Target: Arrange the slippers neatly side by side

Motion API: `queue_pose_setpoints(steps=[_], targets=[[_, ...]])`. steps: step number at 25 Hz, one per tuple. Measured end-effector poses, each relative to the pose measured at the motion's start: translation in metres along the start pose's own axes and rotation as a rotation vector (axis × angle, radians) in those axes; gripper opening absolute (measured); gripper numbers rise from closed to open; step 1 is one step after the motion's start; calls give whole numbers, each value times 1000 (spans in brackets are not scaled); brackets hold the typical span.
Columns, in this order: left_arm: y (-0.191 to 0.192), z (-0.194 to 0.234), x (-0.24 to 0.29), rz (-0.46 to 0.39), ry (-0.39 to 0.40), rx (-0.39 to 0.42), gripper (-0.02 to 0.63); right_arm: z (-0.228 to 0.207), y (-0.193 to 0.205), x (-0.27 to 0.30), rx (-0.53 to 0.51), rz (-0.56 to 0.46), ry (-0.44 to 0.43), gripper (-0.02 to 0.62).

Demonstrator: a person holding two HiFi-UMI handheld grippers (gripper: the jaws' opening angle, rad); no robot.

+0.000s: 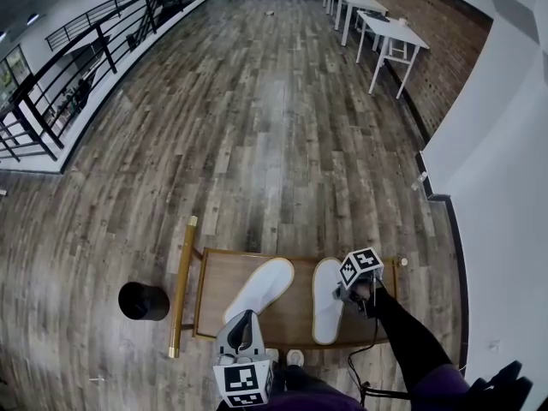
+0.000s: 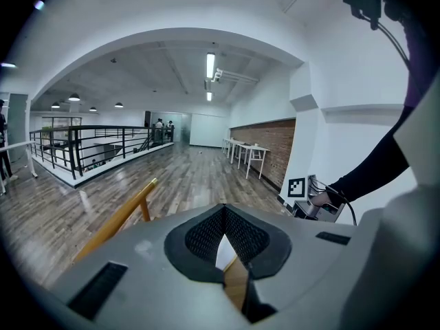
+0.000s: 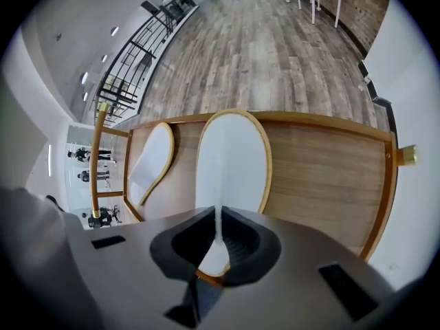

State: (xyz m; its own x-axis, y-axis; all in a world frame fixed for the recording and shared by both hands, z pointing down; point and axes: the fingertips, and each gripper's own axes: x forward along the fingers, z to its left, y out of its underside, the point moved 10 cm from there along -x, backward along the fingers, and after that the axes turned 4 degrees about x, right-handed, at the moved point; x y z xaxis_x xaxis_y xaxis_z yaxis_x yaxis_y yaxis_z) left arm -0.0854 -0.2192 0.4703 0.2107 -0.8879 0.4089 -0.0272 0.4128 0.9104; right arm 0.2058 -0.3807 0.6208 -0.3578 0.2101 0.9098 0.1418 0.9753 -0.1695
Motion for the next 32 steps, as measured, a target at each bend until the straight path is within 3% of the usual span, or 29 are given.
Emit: queue_pose_setpoints(steps=[5,14,22,24,28,32], targets=[[0,-2,6,3,7,6,0,1,-3,4,-12,2,-23,17],[-2,1,9,6,4,1,0,-8,0,2,67,-29,-74,24],[-1,4,8,-2,-5,-2,0,-8,11,-29,-8,-85,-95,35],[1,5,7,-4,-12,-8,0,0,17,-46,27,-135,-169,34],[2,7,3,-6,-21,-19,0,49,20,-54,161,-228,-466,34],[2,6,-2,-15,-18,-17,0,95,16,-18,265,-227,-549,34]])
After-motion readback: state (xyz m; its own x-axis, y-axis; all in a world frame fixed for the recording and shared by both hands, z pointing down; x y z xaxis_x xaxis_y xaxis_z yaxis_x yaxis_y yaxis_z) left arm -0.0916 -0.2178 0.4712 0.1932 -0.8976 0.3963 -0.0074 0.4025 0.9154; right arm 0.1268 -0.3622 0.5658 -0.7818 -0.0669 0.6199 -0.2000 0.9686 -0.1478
